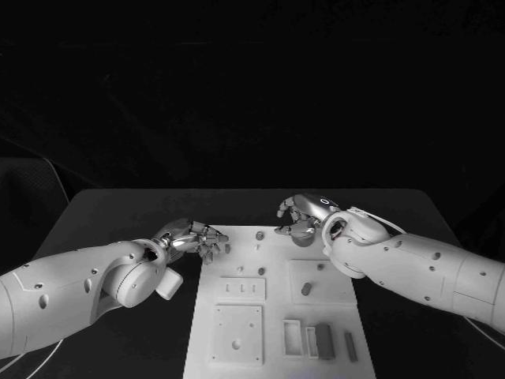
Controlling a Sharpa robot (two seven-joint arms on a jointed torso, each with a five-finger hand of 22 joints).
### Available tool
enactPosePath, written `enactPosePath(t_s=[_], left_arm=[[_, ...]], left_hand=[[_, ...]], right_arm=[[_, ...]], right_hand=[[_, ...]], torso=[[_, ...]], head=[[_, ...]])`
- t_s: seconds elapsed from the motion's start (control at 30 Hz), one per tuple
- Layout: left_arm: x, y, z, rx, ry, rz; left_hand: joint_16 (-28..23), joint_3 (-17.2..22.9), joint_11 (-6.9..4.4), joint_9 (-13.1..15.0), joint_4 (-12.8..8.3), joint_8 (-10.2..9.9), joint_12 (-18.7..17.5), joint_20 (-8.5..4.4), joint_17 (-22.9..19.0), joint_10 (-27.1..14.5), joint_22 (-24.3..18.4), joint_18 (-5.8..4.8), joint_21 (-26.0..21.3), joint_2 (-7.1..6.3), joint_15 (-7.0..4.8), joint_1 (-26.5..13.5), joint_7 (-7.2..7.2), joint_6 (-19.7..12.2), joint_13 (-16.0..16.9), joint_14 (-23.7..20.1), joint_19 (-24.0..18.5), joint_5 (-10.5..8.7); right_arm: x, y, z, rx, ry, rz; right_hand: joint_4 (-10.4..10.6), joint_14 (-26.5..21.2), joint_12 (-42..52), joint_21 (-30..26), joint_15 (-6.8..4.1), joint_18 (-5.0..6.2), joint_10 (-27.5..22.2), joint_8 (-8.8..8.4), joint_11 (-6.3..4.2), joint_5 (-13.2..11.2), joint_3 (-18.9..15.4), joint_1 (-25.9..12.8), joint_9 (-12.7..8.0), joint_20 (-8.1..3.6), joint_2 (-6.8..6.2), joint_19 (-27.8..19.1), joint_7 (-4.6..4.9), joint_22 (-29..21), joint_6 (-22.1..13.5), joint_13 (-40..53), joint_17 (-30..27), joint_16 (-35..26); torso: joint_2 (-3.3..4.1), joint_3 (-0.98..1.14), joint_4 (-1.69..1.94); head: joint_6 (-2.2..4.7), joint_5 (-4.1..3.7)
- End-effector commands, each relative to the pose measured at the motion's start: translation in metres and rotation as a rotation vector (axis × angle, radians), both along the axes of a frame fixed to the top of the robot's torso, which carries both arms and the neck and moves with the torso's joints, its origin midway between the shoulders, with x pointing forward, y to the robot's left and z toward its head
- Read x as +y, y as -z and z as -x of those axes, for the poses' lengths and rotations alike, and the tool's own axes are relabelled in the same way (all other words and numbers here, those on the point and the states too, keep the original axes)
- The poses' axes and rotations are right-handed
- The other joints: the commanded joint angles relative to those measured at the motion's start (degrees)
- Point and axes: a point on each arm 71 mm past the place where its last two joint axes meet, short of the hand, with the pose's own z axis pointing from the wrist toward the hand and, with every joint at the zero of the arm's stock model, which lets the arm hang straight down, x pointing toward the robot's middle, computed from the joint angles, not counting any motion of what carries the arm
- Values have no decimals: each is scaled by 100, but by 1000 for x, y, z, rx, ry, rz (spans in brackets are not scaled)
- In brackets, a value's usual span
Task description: Assemble the parts on the task board
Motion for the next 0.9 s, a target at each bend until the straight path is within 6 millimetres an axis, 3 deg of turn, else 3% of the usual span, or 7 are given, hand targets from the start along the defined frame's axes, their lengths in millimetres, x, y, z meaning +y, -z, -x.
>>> enactPosePath(t_s=[0.03,0.3,0.4,0.47,0.63,0.8,0.9], left_arm=[[-1,-2,1,-17,13,16],[5,-6,1,-73,22,19],[11,-6,-2,-73,10,13],[13,-6,-2,-73,6,11],[14,-5,-3,-72,3,8],[12,-5,-4,-68,6,6],[13,-4,-3,-59,7,10]], left_hand=[[24,-45,11,-6,4,-35,-23,-15,9,-32,-10,102,2,-8,3,-61,2,13,-3,-18,41,21],[24,-45,11,-6,2,-36,-24,-16,11,-33,-11,103,2,-8,2,-59,2,13,-3,-19,41,22],[24,-44,10,-6,0,-37,-24,-16,12,-33,-11,103,1,-6,2,-57,2,14,-3,-19,41,22],[24,-44,10,-6,0,-37,-24,-17,13,-32,-11,103,1,-6,2,-56,2,14,-3,-19,41,23],[25,-43,10,-6,-2,-37,-24,-17,14,-32,-11,104,1,-4,1,-54,1,15,-3,-19,42,23],[25,-42,10,-6,-3,-38,-25,-17,16,-32,-12,104,1,-3,1,-52,1,15,-3,-19,42,23],[25,-42,10,-7,-3,-38,-25,-17,17,-32,-12,105,1,-3,1,-51,1,16,-3,-19,42,24]], right_arm=[[-15,-4,4,61,26,-36],[-43,0,5,148,35,-26],[-53,2,2,170,46,-14],[-56,4,0,182,51,-5],[-58,13,-9,233,66,15],[-59,18,-15,222,90,8],[-60,21,-19,219,95,23]], right_hand=[[18,-53,-37,740,10,102,-54,9,9,6,-22,-70,-14,21,-64,9,92,8,-49,-8,-17,-45],[33,-162,-85,690,23,97,-182,-44,33,3,-97,-222,-71,32,-228,-70,107,12,-263,-19,-56,-95],[23,-395,-151,606,51,70,-387,-80,88,2,-159,-342,-148,51,-293,-228,125,-4,-600,-29,-128,-186],[19,-527,-162,589,58,61,-434,-89,103,4,-185,-375,-168,56,-312,-266,124,-7,-691,-29,-229,-241],[24,-752,-174,560,76,40,-531,-93,136,2,-257,-471,-206,66,-355,-343,128,-12,-872,-22,-374,-319],[35,-810,-171,547,86,28,-591,-103,157,4,-291,-528,-234,70,-372,-384,131,-14,-1008,-13,-370,-319],[35,-810,-171,547,86,28,-591,-103,157,4,-291,-528,-234,70,-372,-384,131,-14,-1008,-13,-370,-319]], torso=[[-6,30,-27],[-1,95,-98],[10,132,-107],[13,132,-98],[16,103,-92],[25,105,-75],[21,91,-74]], head=[[27,-15],[48,2],[51,12],[44,1],[43,27],[27,17],[16,6]])
